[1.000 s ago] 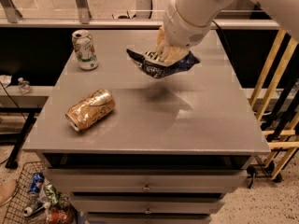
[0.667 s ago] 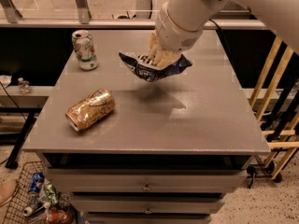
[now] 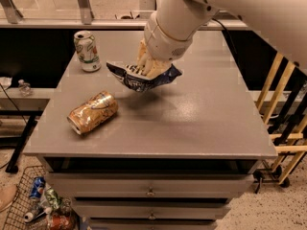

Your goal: Move blue chip bag near orange can

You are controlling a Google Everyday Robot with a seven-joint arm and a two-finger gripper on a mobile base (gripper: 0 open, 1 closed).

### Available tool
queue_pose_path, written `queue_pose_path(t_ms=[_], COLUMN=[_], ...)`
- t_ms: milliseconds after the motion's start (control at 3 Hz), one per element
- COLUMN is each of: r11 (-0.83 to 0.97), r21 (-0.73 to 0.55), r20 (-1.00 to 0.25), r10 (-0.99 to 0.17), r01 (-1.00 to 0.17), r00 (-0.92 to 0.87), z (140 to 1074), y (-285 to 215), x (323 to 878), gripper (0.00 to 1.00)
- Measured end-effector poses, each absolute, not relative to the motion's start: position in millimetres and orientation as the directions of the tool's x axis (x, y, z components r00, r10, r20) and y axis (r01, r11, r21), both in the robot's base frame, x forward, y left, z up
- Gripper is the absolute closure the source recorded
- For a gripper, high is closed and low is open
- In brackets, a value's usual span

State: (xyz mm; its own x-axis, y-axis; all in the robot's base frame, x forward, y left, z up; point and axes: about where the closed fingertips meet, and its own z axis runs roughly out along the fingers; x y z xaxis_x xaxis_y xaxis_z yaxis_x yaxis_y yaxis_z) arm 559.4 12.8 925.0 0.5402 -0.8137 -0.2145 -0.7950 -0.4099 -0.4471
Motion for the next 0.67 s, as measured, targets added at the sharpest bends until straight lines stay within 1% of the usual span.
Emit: queue_pose_path(t_ms=[667], r11=[-0.427], r21=[-0.419], r20=[-0.28], r10=[-0.779], r01=[-0.801], r00=[0.561], z=[909.4], y=[29.1], x=[546.6], gripper=[1.0])
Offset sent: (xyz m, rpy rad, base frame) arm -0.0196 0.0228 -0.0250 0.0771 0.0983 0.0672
